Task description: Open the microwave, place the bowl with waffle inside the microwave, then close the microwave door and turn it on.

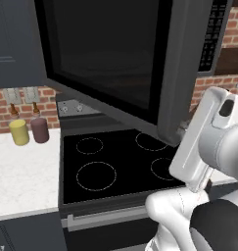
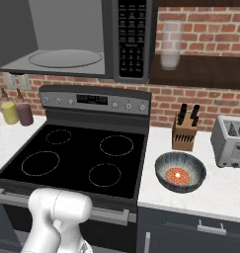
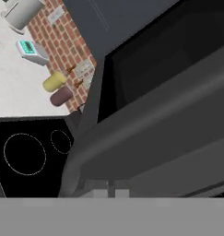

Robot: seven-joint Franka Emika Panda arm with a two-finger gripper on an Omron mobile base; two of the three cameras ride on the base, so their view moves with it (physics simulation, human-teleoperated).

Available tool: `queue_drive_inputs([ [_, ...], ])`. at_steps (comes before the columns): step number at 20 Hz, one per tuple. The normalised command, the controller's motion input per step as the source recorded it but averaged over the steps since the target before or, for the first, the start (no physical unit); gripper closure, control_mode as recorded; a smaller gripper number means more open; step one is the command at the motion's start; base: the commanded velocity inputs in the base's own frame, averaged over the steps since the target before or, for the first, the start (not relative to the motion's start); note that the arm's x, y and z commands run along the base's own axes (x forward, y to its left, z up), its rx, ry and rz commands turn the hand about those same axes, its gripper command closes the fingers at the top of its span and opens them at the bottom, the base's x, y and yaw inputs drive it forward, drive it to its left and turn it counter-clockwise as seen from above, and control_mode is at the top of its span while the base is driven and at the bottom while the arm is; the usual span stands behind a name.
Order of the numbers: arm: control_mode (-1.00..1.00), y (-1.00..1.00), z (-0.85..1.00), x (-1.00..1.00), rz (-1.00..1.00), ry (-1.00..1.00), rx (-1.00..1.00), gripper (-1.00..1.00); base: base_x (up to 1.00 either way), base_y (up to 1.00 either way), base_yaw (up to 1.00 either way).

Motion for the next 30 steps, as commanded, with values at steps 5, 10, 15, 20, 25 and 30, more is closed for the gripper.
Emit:
queue_drive_inputs([
  [5, -1.0, 0.39, 0.21, -0.96, 0.0, -0.11, -0.11, 1.0, 0.0, 0.0, 0.0],
  [10, -1.0, -0.35, 0.24, -1.0, 0.02, 0.0, -0.13, 1.0, 0.0, 0.0, 0.0],
  [15, -1.0, -0.88, 0.27, -1.0, 0.08, 0.0, -0.02, 1.0, 0.0, 0.0, 0.0],
  [20, -1.0, -0.92, 0.33, -0.23, 0.12, 0.13, 0.0, 1.0, 0.0, 0.0, 0.0],
  [25, -1.0, -0.44, 0.22, 0.62, 0.33, 0.14, 0.07, 1.0, 0.0, 0.0, 0.0],
  [30, -1.0, 0.02, -0.02, 0.82, 0.53, 0.01, 0.04, 1.0, 0.0, 0.0, 0.0],
])
